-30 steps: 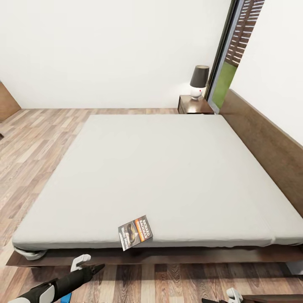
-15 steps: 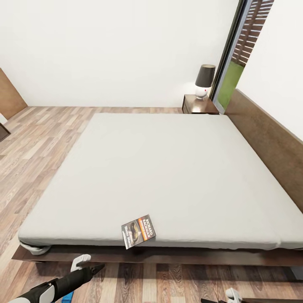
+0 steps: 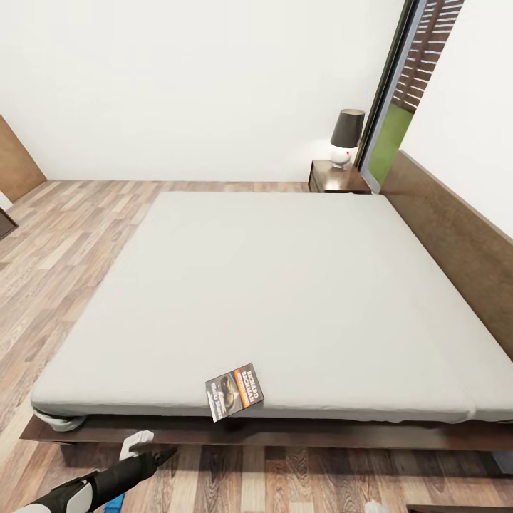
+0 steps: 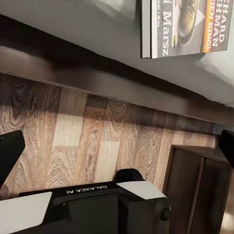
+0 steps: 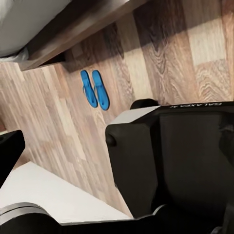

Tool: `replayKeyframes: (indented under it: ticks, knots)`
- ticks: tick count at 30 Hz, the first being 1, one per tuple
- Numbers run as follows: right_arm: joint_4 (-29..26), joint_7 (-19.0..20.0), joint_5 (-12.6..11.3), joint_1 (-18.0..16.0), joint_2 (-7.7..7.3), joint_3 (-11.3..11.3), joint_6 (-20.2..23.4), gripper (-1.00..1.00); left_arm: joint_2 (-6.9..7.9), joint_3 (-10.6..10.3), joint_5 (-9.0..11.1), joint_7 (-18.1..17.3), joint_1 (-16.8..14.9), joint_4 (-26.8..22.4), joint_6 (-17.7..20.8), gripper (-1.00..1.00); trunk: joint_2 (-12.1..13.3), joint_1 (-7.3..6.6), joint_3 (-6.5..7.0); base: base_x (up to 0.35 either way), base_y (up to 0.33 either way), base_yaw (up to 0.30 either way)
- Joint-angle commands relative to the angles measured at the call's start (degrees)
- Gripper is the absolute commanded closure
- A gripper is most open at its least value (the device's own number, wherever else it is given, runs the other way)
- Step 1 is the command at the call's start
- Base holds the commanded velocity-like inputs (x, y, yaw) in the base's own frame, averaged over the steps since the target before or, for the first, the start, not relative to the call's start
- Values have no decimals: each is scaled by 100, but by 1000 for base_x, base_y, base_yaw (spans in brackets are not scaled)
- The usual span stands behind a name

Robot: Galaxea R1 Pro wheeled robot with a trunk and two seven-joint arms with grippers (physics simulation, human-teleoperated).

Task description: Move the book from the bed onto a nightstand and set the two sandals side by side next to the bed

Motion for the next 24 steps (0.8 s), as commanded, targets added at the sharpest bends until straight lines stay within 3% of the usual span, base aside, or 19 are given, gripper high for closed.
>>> replayKeyframes:
  ticks: [1,4,6,7,9,13,16,20,24]
  knots:
    - [-10,-130,-59,-3,132,-9,55,-100,3,-37,51,-19,-3,0,26,-100,-4,1,-5,0,0,0]
    - [-43,-405,-84,-3,449,-21,55,-100,6,-37,51,-19,-2,0,30,-100,-4,1,-5,0,0,0]
    - [-62,-556,-98,-14,765,-29,55,-100,10,-37,51,-25,-4,-4,31,-100,-4,1,-5,0,0,0]
    - [-64,-577,-101,-17,835,-30,55,-100,11,-37,51,-25,-3,-4,31,-100,-4,1,-5,0,0,0]
    - [-75,-659,-113,-50,1307,-35,55,-100,16,-37,51,-28,-4,-7,32,-100,-4,1,-5,0,0,0]
    - [-304,-668,-119,-70,1439,-34,55,-100,10,-37,51,-22,-3,-8,32,-100,-4,1,-5,0,0,0]
    - [-836,-671,-122,-74,1464,-34,58,-100,10,-37,51,-20,-5,-8,32,-100,-4,1,-5,0,0,0]
    - [-1116,-848,-148,-75,1469,-28,59,-100,8,-37,51,-20,-1,-8,32,-100,-4,1,-5,0,0,0]
    - [-1302,-1299,-452,-136,1504,-27,56,-100,8,-37,51,-19,0,-8,31,-100,-4,1,-5,0,0,0]
